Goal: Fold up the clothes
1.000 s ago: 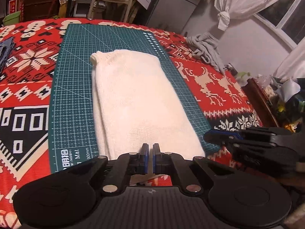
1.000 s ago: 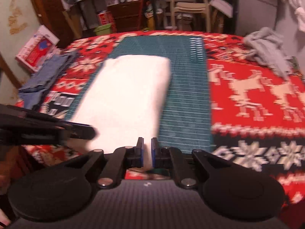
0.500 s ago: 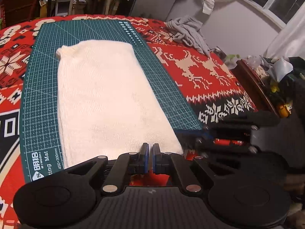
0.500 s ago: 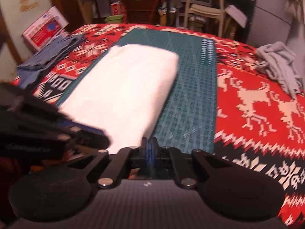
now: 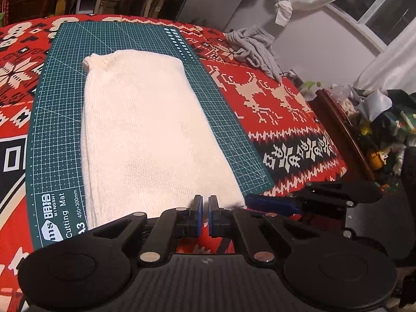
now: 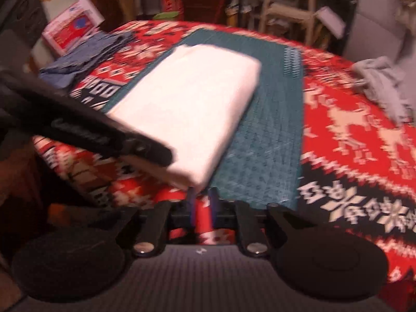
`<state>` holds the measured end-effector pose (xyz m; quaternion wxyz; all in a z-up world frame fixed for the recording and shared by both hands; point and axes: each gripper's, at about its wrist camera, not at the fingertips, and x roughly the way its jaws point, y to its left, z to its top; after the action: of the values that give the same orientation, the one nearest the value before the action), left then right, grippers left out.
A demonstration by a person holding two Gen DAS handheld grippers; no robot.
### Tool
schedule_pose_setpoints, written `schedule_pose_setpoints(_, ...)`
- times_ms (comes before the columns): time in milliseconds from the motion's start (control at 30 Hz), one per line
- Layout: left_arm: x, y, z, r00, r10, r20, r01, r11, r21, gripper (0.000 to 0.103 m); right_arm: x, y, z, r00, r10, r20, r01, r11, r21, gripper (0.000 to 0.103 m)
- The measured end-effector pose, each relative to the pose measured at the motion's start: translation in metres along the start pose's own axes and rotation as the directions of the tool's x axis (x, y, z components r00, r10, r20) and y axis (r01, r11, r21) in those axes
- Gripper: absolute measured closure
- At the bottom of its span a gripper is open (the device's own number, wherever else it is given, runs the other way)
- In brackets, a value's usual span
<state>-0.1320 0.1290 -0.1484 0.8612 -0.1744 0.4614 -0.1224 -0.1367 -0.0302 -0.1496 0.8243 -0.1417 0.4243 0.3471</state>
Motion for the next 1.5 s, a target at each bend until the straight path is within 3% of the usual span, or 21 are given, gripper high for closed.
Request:
schedule_pose_setpoints(133,-0.003,0.000,-0.001,1.000,0.001,0.003,-0.001,1.000,0.001,0.101,0.004,0.000,0.003,1.000,0.029,0.000,-0.029,0.999,0.022,0.078)
schedule_pose_setpoints(300,-0.004,0.000,0.000,1.000,0.004,0.006,-0.004,1.000,-0.002,0.101,0.009,0.004,0.007,1.000,-0.013,0.019,0.012,1.000,0.029,0.079)
schedule_pose_setpoints(433,-0.004,0.000,0.001,1.000,0.004,0.003,-0.004,1.000,-0.003,0.101,0.017,0.015,0.007,0.999,-0.042,0.012,0.042,0.998,-0.051,0.081)
schedule_pose_setpoints(567,-0.005,0.001,0.001,1.000,0.006,0.007,-0.006,1.000,-0.001,0.101,0.020,0.016,0.007,0.998,-0.062,0.011,0.062,0.997,-0.053,0.081)
schedule_pose_setpoints(767,-0.004,0.002,0.005,1.000,-0.001,0.009,0.001,1.000,-0.011,0.101,0.010,0.015,0.004,0.997,-0.063,0.050,0.065,0.998,-0.025,0.096)
schedule_pose_setpoints(967,0.000,-0.001,0.011,1.000,-0.017,0.004,0.017,1.000,0.006,0.100,0.003,0.021,-0.001,0.999,-0.050,0.018,0.051,0.995,-0.089,0.097)
schedule_pose_setpoints(1167,0.001,0.001,0.028,0.999,-0.002,0.034,0.001,1.000,0.008,0.101,-0.018,-0.012,0.002,1.000,-0.010,0.025,0.009,0.999,0.036,0.097)
schedule_pose_setpoints(1333,0.015,0.004,0.041,0.999,-0.013,0.030,0.014,1.000,-0.028,0.101,-0.002,-0.037,0.020,0.997,-0.047,0.060,0.042,0.996,0.074,0.097)
schedule_pose_setpoints(1500,0.021,0.002,0.039,1.000,-0.013,0.013,0.013,1.000,-0.018,0.101,0.028,-0.040,0.037,0.996,-0.015,0.092,0.011,0.999,0.043,0.097)
